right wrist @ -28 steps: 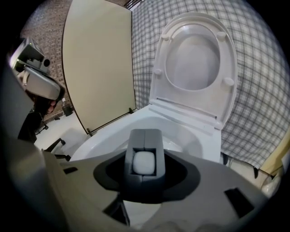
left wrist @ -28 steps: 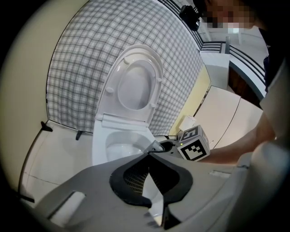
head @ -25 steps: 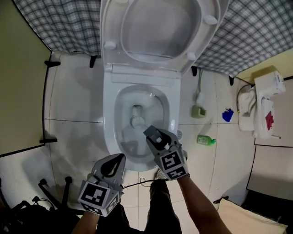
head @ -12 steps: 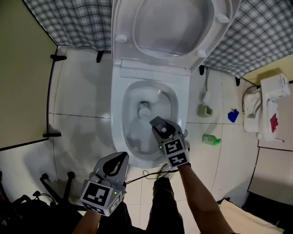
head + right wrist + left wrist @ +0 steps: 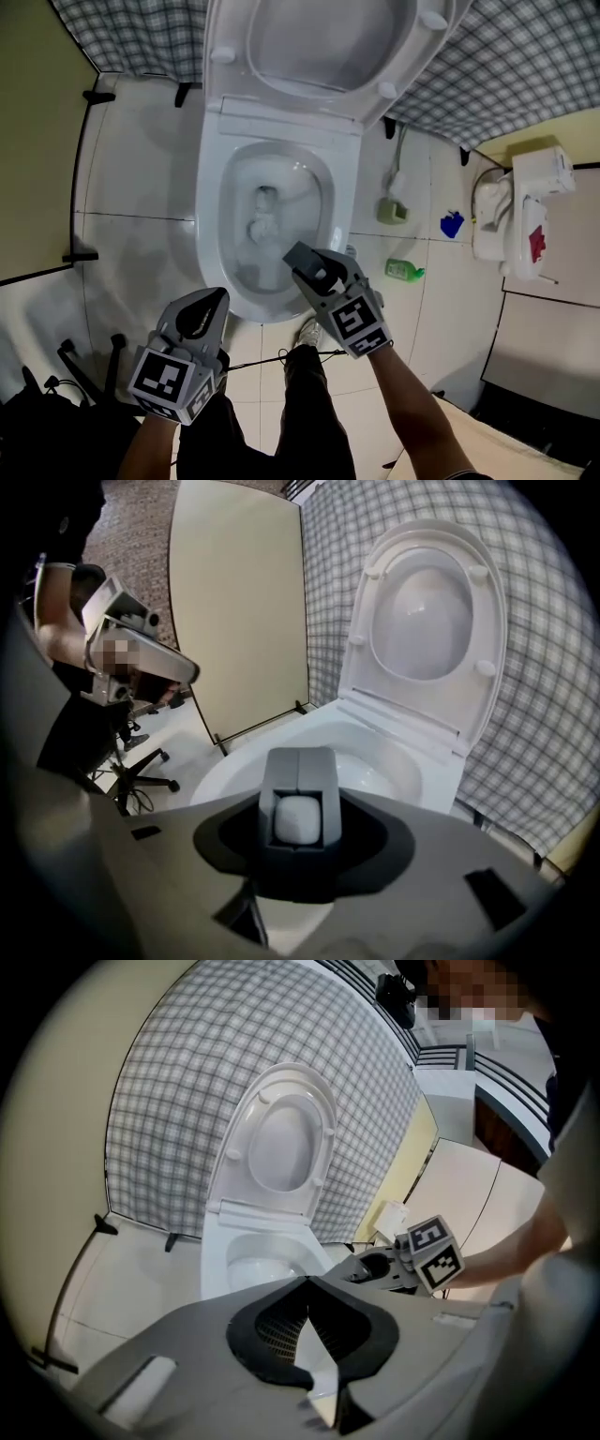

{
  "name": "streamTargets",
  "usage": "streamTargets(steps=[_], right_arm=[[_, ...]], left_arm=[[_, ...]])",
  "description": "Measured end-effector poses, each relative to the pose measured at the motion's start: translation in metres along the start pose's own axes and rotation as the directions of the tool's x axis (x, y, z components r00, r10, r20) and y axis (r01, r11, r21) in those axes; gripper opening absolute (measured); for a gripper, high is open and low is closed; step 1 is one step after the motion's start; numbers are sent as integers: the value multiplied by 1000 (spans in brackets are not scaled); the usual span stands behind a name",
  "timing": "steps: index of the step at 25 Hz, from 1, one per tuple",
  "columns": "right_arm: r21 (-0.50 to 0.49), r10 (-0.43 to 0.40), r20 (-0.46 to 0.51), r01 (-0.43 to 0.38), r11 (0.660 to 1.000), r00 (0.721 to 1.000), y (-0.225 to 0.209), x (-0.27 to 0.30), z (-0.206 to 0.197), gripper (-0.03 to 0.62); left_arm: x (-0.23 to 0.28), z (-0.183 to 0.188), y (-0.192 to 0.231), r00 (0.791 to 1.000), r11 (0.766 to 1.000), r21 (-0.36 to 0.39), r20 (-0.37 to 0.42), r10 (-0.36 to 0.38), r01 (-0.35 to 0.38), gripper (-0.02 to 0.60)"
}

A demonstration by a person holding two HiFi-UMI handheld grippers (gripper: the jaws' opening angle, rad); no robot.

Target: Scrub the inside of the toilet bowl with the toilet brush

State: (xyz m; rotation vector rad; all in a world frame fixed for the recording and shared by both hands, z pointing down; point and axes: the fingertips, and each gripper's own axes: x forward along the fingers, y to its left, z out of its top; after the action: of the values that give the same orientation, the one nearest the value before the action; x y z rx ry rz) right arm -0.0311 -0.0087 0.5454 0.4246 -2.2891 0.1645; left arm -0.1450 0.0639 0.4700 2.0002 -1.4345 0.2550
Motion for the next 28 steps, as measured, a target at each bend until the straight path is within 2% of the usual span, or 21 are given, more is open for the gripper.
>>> streamTargets(steps=[7,10,16,28], right_arm=[[-14,140,11,-140,990,990,47,-69,10,201],[-27,158,-20,-158,987,987,51,-89,7,199],[-68,89,-93,-95,993,992,34,-97,-5,199],[-34,-32,-116,28,999,993,-8,4,-14,199]], left_arm=[[1,-4,-25,1000,1000,3,2,-17,17,-8],[-1,-6,-33,1000,1000,-3,5,-20,20,-8],[-8,-10,-31,1000,1000,-8,10,-19,19,-7],[-23,-9,-1,1000,1000,-10,7,25,-25,-8]])
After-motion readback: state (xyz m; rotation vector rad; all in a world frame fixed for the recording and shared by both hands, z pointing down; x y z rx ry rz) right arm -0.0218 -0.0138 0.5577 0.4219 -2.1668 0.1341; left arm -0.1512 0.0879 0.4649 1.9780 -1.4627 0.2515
